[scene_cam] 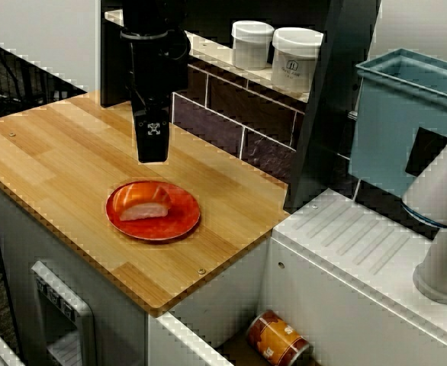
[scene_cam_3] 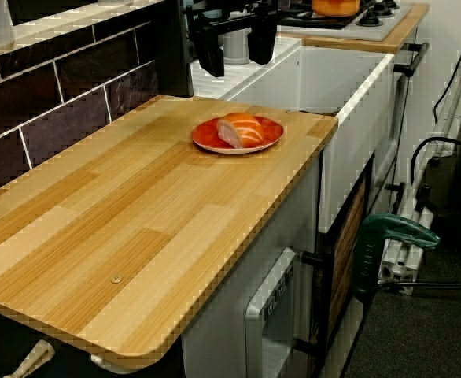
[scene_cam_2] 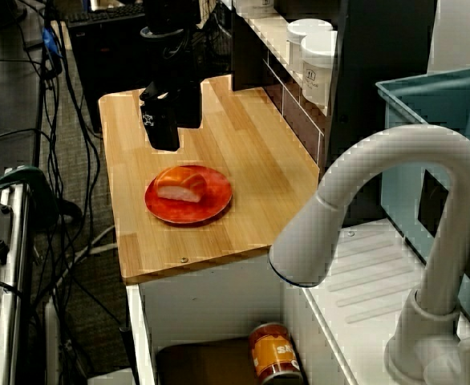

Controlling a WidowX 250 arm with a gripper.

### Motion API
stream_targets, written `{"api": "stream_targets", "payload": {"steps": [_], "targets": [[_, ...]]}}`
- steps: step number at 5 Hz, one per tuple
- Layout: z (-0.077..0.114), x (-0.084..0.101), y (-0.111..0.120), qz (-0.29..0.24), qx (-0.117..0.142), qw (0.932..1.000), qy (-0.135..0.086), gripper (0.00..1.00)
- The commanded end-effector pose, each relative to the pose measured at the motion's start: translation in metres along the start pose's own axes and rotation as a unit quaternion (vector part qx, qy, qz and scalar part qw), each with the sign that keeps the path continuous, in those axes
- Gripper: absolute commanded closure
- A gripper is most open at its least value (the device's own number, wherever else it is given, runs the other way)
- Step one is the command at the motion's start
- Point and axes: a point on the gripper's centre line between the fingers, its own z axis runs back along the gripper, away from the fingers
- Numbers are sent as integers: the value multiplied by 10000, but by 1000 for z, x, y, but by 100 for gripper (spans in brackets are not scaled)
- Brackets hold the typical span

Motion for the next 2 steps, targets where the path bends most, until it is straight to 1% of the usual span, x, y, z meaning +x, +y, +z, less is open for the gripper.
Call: {"api": "stream_targets", "payload": {"steps": [1,2], "targets": [[-8,6,6,291,256,9992,-97,0],[-23,5,10,356,377,9986,-94,0]]}}
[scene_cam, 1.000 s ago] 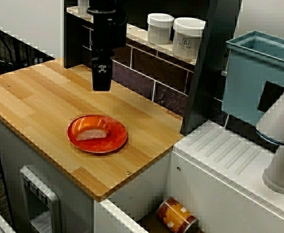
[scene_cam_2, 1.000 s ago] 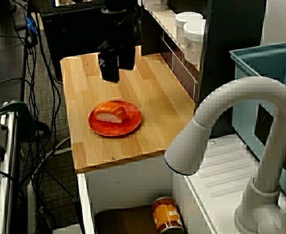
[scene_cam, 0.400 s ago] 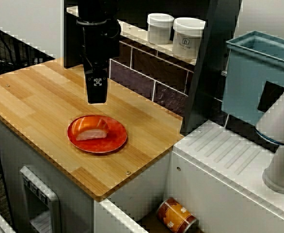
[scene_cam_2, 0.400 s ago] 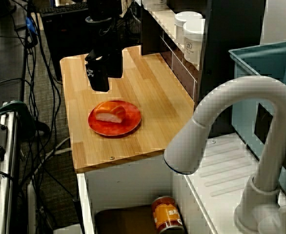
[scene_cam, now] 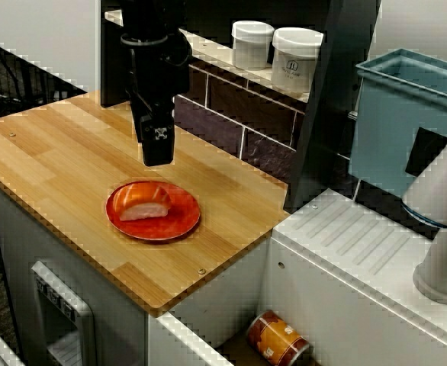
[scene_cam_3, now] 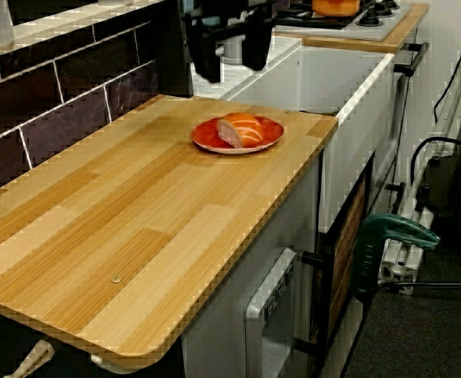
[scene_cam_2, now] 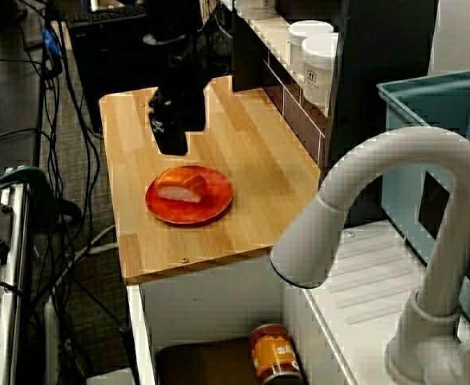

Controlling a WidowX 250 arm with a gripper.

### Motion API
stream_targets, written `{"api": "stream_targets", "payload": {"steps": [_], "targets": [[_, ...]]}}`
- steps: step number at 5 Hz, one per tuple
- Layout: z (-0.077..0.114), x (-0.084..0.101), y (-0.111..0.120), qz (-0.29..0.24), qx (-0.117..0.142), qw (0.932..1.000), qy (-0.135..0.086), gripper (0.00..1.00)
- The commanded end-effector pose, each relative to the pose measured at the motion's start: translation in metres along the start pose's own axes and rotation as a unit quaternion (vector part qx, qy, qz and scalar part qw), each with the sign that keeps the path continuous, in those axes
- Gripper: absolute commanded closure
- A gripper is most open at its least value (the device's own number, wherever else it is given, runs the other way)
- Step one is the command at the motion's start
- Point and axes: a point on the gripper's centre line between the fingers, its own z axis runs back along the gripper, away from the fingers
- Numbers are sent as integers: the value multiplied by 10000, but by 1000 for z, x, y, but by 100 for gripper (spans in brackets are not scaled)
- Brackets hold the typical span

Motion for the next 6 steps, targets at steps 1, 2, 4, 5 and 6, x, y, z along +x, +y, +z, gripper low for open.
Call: {"api": "stream_targets", "payload": {"steps": [1,2,4,5,6], "targets": [[-22,-3,2,57,356,9993,-45,0],[-22,-5,0,60,336,9994,-21,0],[-21,-7,0,75,300,9995,46,0],[-23,-10,-2,103,346,9993,48,0],[-36,-11,6,163,417,9989,144,0]]}}
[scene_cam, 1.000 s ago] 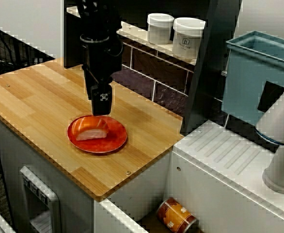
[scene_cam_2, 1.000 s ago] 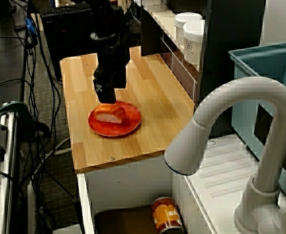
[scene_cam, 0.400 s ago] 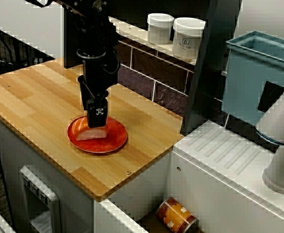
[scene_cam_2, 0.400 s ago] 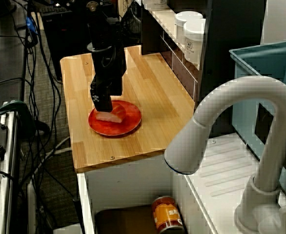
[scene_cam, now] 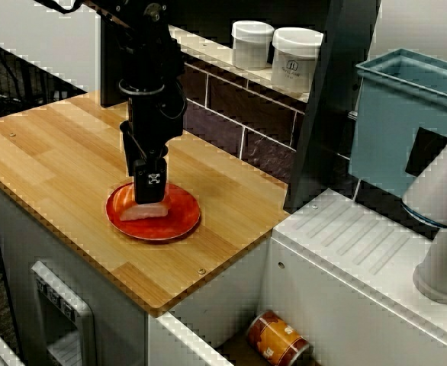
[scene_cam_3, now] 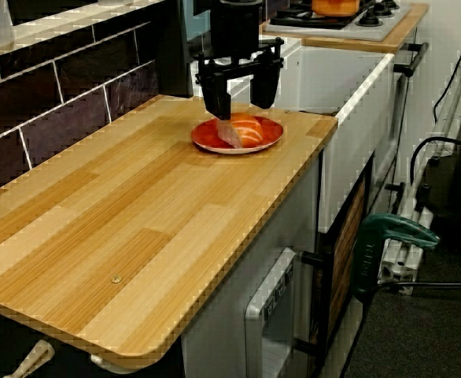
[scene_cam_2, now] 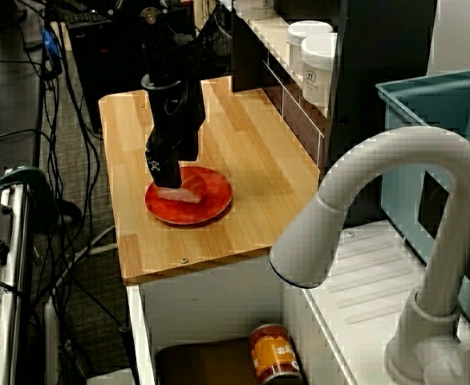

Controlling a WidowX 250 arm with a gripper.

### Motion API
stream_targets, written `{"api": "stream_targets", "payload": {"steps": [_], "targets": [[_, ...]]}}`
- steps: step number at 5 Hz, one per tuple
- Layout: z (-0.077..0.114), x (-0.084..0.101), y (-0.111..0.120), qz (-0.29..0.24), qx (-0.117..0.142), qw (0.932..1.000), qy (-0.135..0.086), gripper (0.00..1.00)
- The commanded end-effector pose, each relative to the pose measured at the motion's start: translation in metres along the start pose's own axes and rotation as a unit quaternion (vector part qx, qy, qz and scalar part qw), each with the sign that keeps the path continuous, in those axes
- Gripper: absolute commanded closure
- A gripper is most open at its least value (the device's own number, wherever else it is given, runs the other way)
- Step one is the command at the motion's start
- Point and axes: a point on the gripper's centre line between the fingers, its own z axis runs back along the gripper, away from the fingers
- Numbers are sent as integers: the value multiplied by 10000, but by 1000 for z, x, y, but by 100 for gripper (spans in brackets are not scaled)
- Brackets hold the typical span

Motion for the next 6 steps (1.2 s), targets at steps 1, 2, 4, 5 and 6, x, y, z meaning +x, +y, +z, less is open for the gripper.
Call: {"api": "stream_targets", "payload": {"steps": [1,2,4,5,6], "targets": [[-13,2,15,103,209,9997,-31,0],[-20,-1,21,176,260,9995,-12,0],[-13,-9,14,6,185,9998,-100,100],[0,-10,15,-35,112,9997,-202,100],[33,-9,25,-28,-70,9992,-385,100]]}}
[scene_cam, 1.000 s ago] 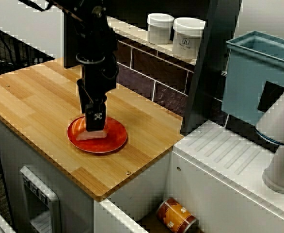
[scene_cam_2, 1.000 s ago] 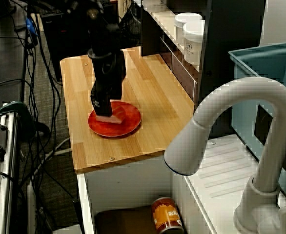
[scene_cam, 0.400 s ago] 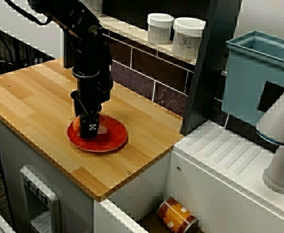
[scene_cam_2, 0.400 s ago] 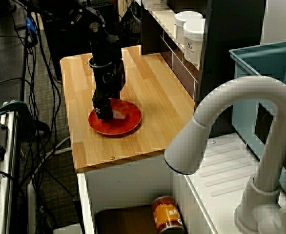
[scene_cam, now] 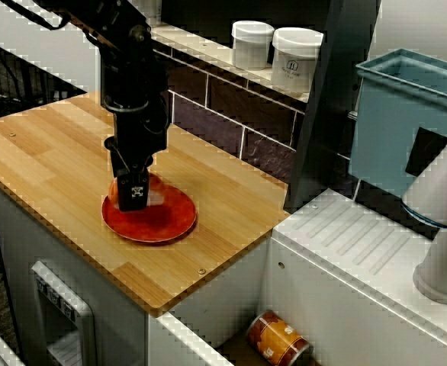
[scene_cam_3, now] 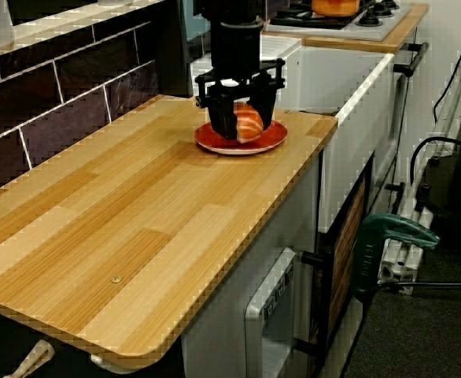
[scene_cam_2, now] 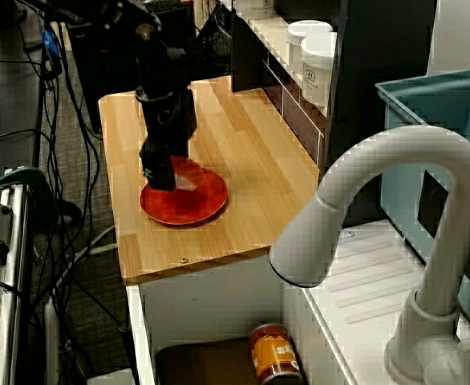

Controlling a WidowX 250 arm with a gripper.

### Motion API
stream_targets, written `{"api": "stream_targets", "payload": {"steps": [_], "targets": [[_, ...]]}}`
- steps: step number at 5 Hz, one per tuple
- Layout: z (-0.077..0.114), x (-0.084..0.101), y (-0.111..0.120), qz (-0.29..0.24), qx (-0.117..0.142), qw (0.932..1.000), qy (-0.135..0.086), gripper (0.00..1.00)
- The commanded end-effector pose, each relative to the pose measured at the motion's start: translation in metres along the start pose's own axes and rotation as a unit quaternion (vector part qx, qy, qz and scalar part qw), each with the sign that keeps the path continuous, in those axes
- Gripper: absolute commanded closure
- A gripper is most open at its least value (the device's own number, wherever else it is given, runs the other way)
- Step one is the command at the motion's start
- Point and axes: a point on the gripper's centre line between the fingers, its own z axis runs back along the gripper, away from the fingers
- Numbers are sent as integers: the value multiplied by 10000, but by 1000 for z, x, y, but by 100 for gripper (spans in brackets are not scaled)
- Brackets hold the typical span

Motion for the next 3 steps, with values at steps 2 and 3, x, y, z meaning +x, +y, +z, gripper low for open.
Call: {"api": "stream_targets", "payload": {"steps": [2,3], "targets": [[76,4,75,-325,7,9988,-358,100],[66,-4,101,-316,514,9978,-290,100]]}}
